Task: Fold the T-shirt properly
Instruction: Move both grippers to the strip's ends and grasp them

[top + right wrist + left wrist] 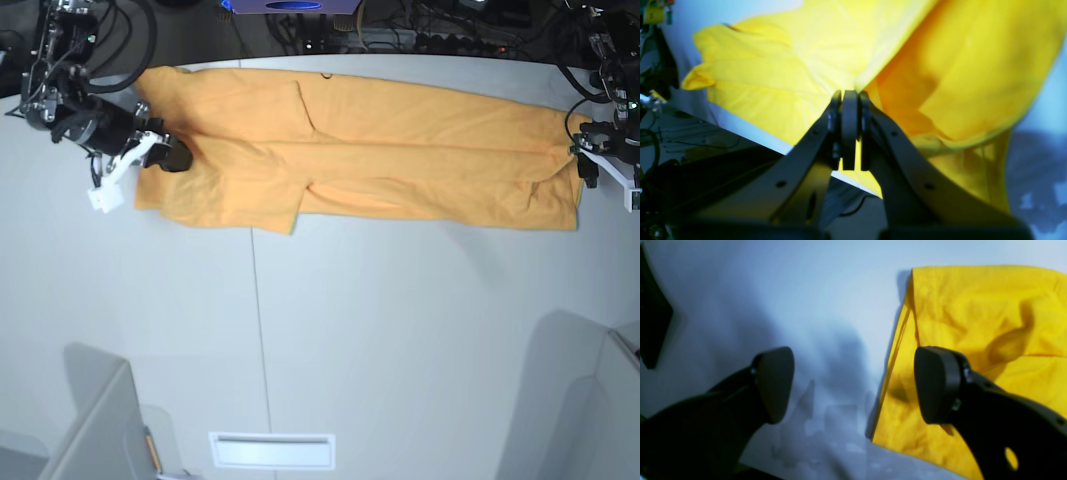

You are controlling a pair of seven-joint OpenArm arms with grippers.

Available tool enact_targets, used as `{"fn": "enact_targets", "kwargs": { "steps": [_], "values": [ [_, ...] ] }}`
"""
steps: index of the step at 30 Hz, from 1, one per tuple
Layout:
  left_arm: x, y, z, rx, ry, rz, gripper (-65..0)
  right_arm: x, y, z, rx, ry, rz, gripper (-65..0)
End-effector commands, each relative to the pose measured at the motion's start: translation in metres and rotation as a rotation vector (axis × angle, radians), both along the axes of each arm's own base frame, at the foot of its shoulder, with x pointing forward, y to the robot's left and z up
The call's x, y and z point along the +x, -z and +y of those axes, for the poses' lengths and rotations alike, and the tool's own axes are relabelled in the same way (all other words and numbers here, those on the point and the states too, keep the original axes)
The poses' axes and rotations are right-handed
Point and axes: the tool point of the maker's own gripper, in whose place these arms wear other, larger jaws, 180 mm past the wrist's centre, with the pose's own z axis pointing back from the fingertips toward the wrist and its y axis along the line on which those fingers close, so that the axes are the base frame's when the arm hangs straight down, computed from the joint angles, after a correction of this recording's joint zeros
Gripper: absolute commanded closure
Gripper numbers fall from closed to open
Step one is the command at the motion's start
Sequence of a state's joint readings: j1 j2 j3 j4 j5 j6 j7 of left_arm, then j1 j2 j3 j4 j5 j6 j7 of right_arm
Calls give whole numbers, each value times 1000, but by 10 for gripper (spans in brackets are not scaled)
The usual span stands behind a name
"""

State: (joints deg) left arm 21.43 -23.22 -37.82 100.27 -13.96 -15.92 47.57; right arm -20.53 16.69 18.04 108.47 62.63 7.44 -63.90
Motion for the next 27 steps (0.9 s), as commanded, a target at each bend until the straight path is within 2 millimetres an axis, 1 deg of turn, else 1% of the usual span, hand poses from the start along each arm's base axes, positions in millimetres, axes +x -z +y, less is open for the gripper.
{"fn": "enact_targets", "kwargs": {
  "steps": [1,6,12,16,18,22,27],
  "values": [
    [8,-15,5,33,13,-40,-541,3,-9,-2,-3,-6,-31,0],
    [8,-15,6,36,12,-37,-541,-12,-6,0,-1,-9,-9,0],
    [8,-15,6,36,13,-38,-541,-23,0,0,-3,-18,22,0],
    [8,-15,6,37,13,-37,-540,-32,-7,6,-10,-38,12,0],
    [8,-15,6,39,13,-36,-540,-35,-7,7,-6,-42,19,0],
    [9,-19,10,53,19,-36,-540,-49,-3,9,8,-44,52,0],
    [9,-19,10,53,19,-36,-540,-53,7,1,-53,-44,75,0]
  ]
}}
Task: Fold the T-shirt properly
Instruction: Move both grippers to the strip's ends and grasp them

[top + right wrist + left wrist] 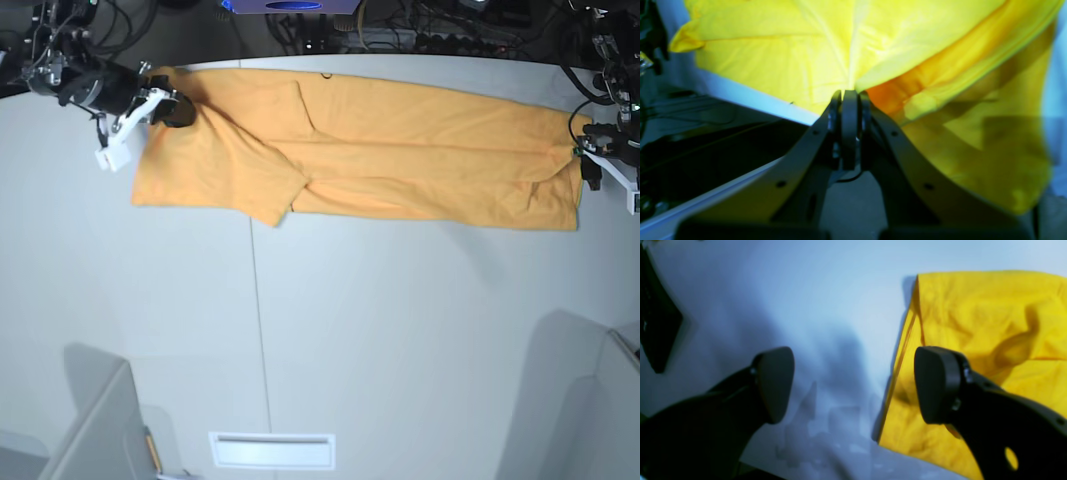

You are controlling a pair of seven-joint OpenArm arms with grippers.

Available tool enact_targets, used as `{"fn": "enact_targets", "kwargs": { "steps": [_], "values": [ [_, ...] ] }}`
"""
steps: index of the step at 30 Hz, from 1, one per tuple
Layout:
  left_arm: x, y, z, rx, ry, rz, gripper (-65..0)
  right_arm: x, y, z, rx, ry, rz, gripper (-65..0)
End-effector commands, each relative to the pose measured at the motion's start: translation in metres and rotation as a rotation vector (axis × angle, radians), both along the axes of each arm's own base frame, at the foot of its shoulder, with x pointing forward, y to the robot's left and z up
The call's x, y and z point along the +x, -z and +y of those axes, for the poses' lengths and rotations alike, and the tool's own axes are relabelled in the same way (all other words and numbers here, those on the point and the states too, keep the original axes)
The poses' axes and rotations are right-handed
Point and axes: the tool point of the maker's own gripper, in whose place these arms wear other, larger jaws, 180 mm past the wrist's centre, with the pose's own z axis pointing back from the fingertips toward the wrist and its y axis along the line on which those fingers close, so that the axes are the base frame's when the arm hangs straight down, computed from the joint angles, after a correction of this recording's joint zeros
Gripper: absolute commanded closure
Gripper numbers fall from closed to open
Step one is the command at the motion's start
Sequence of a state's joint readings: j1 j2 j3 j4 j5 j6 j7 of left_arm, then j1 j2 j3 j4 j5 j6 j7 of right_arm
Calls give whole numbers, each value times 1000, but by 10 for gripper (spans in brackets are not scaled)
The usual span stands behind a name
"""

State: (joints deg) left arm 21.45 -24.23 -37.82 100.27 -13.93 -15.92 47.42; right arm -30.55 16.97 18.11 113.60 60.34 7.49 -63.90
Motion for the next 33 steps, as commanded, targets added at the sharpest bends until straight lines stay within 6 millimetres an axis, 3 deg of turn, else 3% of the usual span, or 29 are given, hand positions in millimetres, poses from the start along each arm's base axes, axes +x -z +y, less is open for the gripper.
{"fn": "enact_targets", "kwargs": {
  "steps": [1,9,15,21,29,33],
  "values": [
    [7,-15,6,35,12,-34,-540,2,-5,-2,-10,-9,-21,0],
    [8,-13,2,28,18,-33,-540,-7,5,-9,-48,-43,39,0],
    [9,-14,3,31,18,-34,-538,-11,4,-17,-73,-69,59,0],
    [9,-14,3,33,20,-34,-538,-10,-6,-11,-25,-89,41,0],
    [9,-13,0,19,19,-38,-538,-14,8,-24,-103,-75,76,0],
    [27,-15,-19,-102,33,-120,-536,-15,10,-25,-114,-83,82,0]
  ]
}}
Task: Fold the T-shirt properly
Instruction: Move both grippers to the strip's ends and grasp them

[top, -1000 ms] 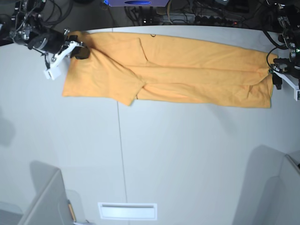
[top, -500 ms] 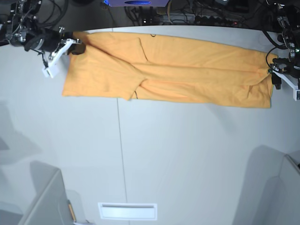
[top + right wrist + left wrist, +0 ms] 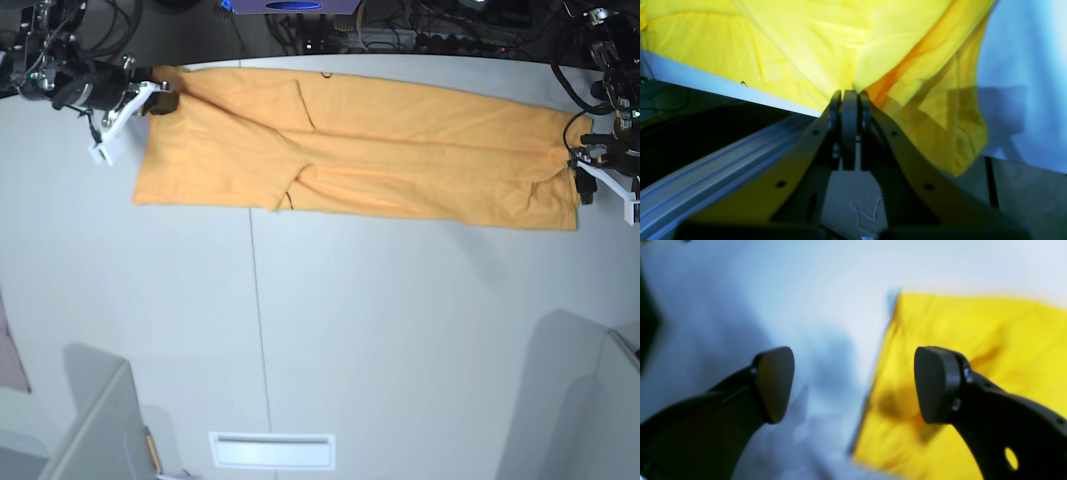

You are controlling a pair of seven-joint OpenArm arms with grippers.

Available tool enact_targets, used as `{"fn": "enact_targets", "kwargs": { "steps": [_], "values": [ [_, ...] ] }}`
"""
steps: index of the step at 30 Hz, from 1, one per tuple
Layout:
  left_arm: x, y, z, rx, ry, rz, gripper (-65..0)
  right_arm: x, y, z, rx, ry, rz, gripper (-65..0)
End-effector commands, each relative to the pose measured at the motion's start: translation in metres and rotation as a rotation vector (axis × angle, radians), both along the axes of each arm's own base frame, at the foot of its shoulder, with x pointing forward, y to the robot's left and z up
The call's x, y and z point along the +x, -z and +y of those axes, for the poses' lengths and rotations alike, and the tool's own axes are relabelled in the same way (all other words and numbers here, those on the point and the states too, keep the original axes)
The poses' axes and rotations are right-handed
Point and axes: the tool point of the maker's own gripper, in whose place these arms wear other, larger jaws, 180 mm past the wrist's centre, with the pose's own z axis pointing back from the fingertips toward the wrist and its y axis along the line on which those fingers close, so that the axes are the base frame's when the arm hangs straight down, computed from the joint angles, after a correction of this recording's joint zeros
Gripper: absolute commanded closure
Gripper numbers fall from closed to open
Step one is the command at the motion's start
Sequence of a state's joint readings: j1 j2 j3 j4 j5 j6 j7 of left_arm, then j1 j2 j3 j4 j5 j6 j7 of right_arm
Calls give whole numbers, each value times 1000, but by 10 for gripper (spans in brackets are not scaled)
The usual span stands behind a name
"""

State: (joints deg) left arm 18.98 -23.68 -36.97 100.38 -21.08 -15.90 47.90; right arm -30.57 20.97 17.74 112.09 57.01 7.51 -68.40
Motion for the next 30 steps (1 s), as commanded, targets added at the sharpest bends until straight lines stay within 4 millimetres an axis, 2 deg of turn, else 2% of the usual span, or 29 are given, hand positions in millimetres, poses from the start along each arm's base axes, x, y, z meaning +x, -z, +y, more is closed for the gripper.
{"fn": "enact_targets", "kwargs": {
  "steps": [1,3,4,6,7,9,13,16,19,20,24,27,30],
  "values": [
    [9,-8,-9,-23,23,-48,-533,3,-5,-1,-1,-10,-20,0],
    [15,-8,-29,-112,43,-91,-469,3,-5,-2,-2,-9,-20,0],
    [17,-9,-38,-150,49,-113,-418,3,-6,-3,-6,-6,-24,-50],
    [21,-14,-53,-198,63,-151,-314,4,-7,-3,-8,-7,-27,-200],
    [22,-17,-58,-209,69,-167,-270,4,-7,-3,-6,-7,-28,-252],
    [25,-18,-72,-229,86,-182,-181,8,-8,-3,-6,-3,-42,-299],
    [27,-5,-127,-283,218,-136,0,27,-16,-2,-2,19,-118,-252],
    [20,11,-149,-312,266,-81,0,42,-23,-2,8,53,-192,-167],
    [13,24,-135,-233,248,-24,0,57,-30,-2,19,91,-267,-26],
    [11,29,-127,-193,240,0,0,58,-30,-2,23,101,-274,0],
    [2,45,-100,-49,207,85,0,58,-27,3,43,127,-275,0],
    [-2,51,-90,-10,195,115,0,60,-19,8,60,124,-253,0],
    [-3,62,-80,-1,169,149,0,60,-2,19,83,97,-205,0]
  ]
}}
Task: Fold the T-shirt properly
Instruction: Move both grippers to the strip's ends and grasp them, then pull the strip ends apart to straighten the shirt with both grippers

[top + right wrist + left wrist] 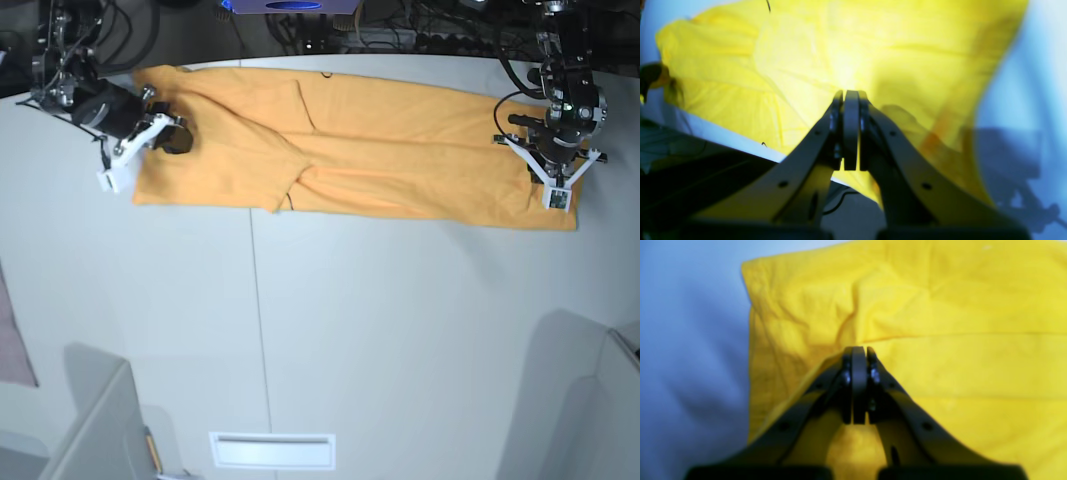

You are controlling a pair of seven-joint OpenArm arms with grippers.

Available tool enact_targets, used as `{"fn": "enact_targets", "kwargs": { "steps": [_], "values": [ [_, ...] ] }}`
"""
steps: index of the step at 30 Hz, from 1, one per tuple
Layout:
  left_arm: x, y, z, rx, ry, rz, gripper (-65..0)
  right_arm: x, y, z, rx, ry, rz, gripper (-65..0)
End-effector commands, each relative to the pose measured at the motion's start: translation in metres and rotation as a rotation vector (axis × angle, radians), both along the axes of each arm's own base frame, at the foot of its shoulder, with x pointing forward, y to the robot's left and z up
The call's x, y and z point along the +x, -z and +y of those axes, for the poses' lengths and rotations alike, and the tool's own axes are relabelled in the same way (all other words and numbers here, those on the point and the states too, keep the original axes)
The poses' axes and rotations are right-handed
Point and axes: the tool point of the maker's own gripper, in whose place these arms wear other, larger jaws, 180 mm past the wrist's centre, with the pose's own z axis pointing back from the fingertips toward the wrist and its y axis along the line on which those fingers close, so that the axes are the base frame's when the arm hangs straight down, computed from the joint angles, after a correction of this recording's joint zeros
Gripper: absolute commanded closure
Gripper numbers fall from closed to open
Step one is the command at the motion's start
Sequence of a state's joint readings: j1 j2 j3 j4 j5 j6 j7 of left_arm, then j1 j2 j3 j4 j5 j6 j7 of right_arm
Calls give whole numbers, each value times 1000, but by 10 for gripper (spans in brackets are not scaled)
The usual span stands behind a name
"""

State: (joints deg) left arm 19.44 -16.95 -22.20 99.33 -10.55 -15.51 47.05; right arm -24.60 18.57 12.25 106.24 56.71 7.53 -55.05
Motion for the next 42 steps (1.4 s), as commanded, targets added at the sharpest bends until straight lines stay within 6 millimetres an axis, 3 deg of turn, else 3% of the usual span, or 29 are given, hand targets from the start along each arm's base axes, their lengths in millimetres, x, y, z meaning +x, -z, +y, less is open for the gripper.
{"fn": "enact_targets", "kwargs": {
  "steps": [1,5,12,16,23,26,28,33,36,42],
  "values": [
    [2,-7,15,31,-20,-20,0,4,-1,1,-4,-12,-16,0],
    [-2,-19,48,59,-111,-48,0,6,21,-2,-113,-56,14,0],
    [-6,7,77,49,-169,-9,0,5,42,-14,-199,-37,26,0],
    [-2,3,76,51,-159,-40,0,1,50,-18,-205,-31,55,0],
    [15,-28,62,75,-110,-130,0,1,20,-1,-203,-78,-34,0],
    [16,-25,58,58,-120,-132,0,3,19,2,-202,-87,-39,0],
    [10,-12,60,53,-130,-97,0,3,27,5,-209,-106,-22,0],
    [7,24,76,36,-197,-5,0,16,61,-8,-289,-118,47,0],
    [11,32,83,47,-215,19,0,33,67,-18,-314,-92,39,0],
    [52,11,83,24,-228,-68,0,72,53,-22,-316,-75,-10,0]
  ]
}}
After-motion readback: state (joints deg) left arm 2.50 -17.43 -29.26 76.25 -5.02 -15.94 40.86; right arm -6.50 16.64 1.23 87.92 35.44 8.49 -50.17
